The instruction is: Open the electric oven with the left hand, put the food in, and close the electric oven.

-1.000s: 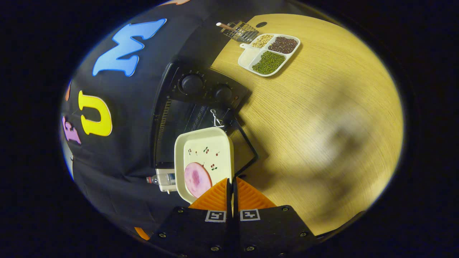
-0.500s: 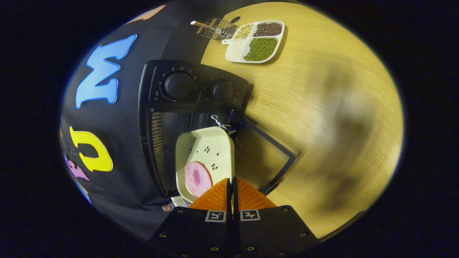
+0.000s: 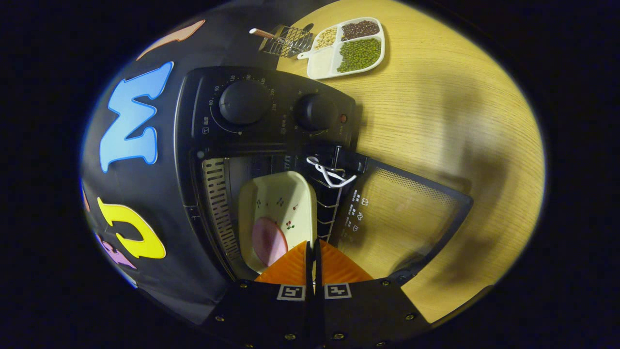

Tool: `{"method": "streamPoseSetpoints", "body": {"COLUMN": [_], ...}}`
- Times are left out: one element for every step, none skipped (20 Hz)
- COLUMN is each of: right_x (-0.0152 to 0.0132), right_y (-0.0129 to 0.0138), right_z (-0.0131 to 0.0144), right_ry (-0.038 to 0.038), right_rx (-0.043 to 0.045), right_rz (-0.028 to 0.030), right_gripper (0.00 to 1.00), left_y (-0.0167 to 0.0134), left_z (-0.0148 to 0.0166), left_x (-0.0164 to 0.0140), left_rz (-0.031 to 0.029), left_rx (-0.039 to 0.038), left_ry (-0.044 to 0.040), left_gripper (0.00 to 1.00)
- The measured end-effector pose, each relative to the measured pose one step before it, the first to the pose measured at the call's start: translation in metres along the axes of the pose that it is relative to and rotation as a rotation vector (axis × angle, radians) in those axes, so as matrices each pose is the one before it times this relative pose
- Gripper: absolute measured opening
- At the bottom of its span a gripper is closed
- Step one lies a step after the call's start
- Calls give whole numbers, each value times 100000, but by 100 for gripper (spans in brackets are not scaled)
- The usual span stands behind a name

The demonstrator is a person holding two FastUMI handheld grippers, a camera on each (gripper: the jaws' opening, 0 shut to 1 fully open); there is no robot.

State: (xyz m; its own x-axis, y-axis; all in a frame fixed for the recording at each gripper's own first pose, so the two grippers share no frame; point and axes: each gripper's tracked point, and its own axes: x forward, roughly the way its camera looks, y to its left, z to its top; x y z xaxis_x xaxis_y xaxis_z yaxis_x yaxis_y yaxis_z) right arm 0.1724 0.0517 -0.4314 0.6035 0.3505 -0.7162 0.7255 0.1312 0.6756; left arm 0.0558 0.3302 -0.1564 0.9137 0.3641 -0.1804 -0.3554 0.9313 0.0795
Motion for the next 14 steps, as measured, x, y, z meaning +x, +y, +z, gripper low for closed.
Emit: {"method": "streamPoseSetpoints", "body": {"right_x": [180, 490, 90, 11, 125, -625, -187, -879, -606, -659, -845, -859, -1103, -1223], "right_y": [543, 334, 273, 480, 378, 506, 743, 754, 521, 209, 418, 11, 233, 63], "right_z": [47, 41, 20, 66, 49, -137, -270, 74, 30, 346, -393, -242, -108, -35], "right_ry": [-583, -129, 106, 614, 589, 393, 1067, 488, 897, 430, 1184, 706, 897, 846], "right_rx": [1060, 264, -556, -653, -413, -790, -671, -1281, -2928, -3718, -4142, -4967, -5572, -5849], "right_rz": [1693, 1099, 1072, 2134, 1953, 3202, 4475, 3253, 2160, 1033, 884, 66, 624, -100], "right_gripper": [0, 2, 5, 8, 12, 16, 31, 47, 58, 59, 99, 97, 97, 97], "left_y": [105, 88, -50, -168, -361, -376, -442, -594, -696, -659, -884, -878, -986, -926], "left_z": [-202, -1, -265, 112, -73, 38, -5, -72, -8, 153, -61, -63, -290, -102], "left_x": [-166, -89, -185, 39, 5, 22, 26, 47, 27, 14, 63, 84, -172, -111], "left_rz": [450, 414, 347, -179, -296, -511, -781, -907, -1186, -1237, -1325, -1446, -1478, -1619], "left_rx": [153, 259, 281, 63, -65, -46, -89, -156, -309, -363, -402, -502, -516, -421], "left_ry": [441, 562, 165, 43, 39, -29, 37, 115, -363, -357, 30, 158, 255, 114], "left_gripper": [100, 100, 100, 100, 96, 96, 96, 100, 100, 100, 100, 100, 100, 100]}}
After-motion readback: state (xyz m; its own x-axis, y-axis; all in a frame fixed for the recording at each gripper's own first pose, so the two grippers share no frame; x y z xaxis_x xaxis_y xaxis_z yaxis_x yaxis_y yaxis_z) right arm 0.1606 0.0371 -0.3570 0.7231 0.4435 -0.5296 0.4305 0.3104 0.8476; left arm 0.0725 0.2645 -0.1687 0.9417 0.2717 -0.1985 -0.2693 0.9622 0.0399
